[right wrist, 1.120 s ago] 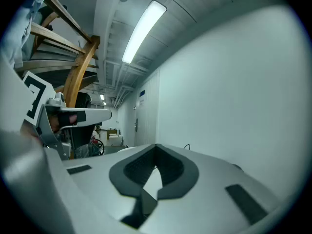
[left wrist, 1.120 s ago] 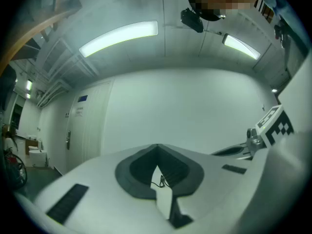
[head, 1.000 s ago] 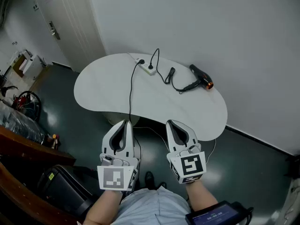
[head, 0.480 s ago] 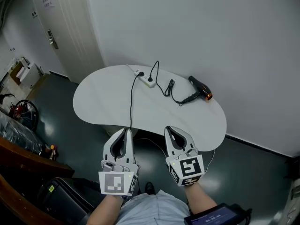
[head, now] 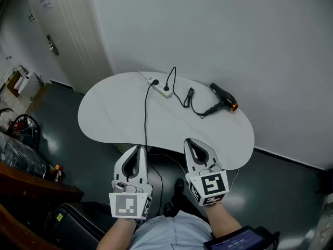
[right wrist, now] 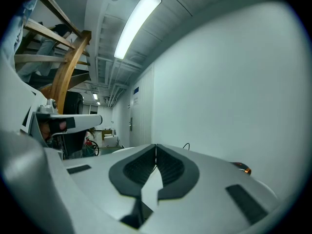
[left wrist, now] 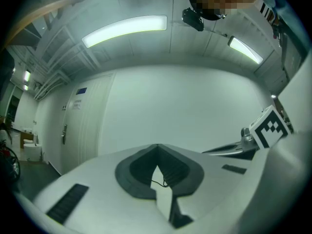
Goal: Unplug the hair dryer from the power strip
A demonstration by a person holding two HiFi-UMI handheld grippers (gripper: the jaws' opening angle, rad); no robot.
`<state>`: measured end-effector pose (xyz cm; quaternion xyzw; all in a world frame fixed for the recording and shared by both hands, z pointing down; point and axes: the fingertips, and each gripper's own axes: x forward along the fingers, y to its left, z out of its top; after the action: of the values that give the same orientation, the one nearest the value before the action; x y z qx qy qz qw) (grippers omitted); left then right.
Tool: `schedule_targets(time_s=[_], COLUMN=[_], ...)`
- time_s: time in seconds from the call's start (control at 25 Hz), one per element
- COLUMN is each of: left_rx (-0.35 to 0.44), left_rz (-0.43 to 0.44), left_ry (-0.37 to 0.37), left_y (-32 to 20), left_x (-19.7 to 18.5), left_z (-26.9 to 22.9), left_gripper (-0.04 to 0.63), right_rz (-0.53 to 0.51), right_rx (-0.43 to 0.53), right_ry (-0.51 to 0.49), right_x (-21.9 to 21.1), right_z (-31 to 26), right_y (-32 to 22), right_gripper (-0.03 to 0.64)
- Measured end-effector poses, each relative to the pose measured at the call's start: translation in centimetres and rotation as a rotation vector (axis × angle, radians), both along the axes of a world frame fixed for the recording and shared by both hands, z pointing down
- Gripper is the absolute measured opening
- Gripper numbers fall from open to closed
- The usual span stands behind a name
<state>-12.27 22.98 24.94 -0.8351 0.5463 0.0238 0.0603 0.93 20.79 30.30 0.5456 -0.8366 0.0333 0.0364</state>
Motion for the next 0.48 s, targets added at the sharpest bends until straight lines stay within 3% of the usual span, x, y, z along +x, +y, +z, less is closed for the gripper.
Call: schedule_targets(time_s=[0.48], left_rx=[-0.029], left_rz=[0.023], left_ry=[-0.023], left_y=[-9.2], left_x=[1.3], left_z=[1.2], left_gripper=[-0.002], right_rz=[0.016], right_rx=[-0.005], right_ry=[-0.009], right_x=[1.2], right_z=[0.9], right_y=[-9.1], right_gripper=[0.002])
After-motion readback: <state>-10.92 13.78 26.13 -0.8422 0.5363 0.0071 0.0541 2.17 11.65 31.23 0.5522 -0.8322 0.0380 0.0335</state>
